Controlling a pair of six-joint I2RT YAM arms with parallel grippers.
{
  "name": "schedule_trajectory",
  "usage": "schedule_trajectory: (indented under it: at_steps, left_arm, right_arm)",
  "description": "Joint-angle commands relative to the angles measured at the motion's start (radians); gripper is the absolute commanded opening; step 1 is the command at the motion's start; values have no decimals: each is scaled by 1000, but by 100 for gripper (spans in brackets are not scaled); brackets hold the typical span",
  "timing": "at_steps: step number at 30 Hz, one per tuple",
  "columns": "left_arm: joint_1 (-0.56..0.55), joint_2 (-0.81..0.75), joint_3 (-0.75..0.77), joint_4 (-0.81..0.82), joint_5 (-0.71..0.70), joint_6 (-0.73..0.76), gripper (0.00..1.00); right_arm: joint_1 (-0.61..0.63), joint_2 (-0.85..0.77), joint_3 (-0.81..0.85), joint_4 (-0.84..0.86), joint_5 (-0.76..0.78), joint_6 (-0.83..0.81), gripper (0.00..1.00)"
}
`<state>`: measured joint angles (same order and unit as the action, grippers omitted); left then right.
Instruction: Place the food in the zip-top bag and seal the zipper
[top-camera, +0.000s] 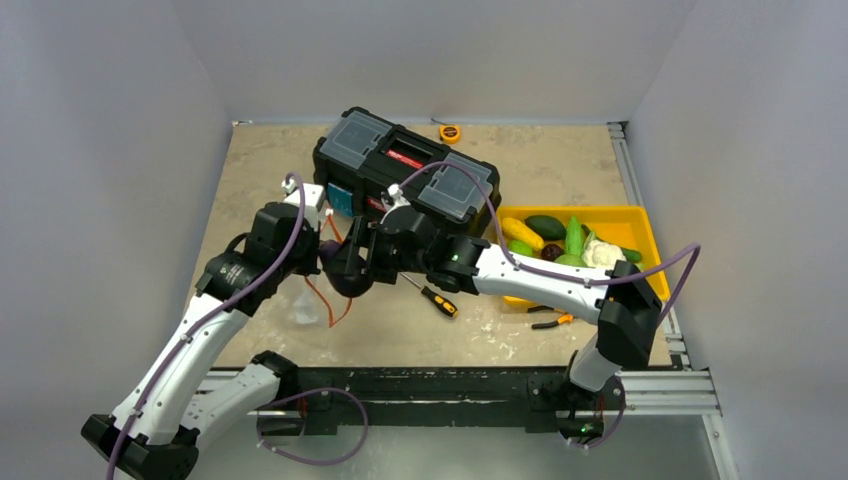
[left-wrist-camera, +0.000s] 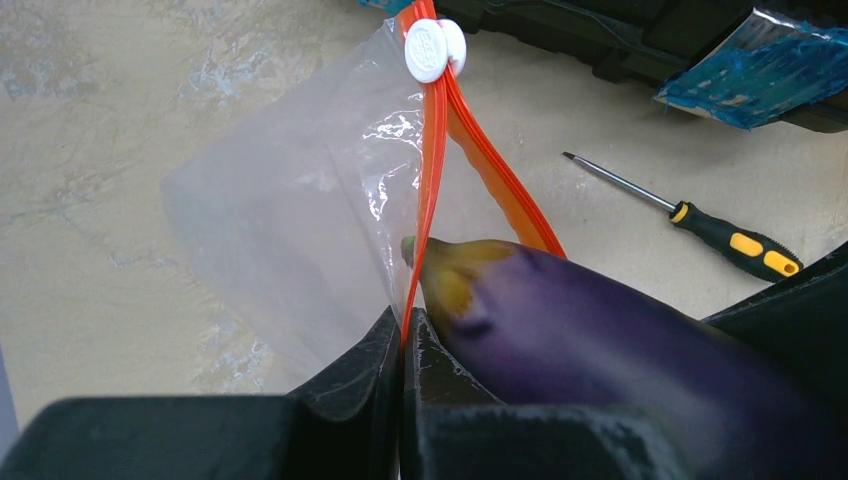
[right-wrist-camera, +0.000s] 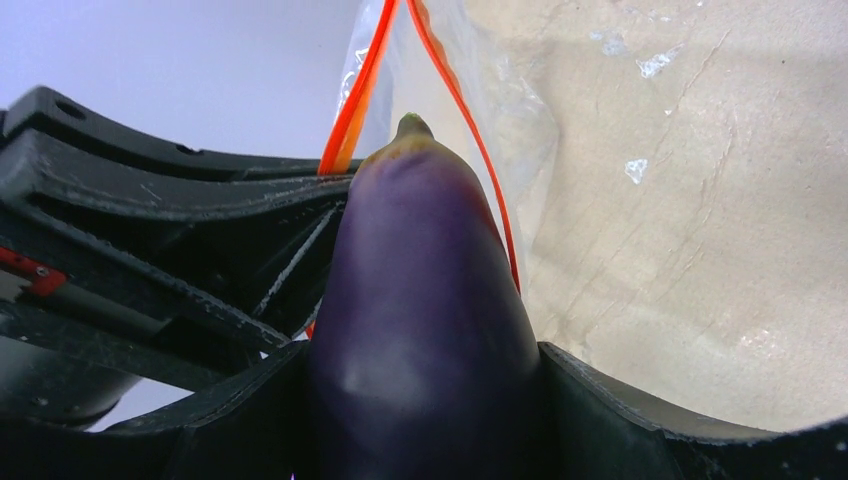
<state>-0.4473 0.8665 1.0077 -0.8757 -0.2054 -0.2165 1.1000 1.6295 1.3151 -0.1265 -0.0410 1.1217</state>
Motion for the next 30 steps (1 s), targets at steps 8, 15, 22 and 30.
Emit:
schedule_trajectory:
  at_steps: [8,15,22,30]
  left_arm:
    - [-4,-22,-7,56,32,6,0]
    - [-4,-22,-6,55,34,6,0]
    - [-4,-11,-4,57,34,5,0]
    - [-4,-3,-3,54,31,6,0]
  right_arm:
    - [-7,38,62,98,40,-20,14]
    - [-2,46,56,111,40,-99,60]
    - [3,34,44,121,4,-146,86]
    - [9,14,24,163,-9,-175,96]
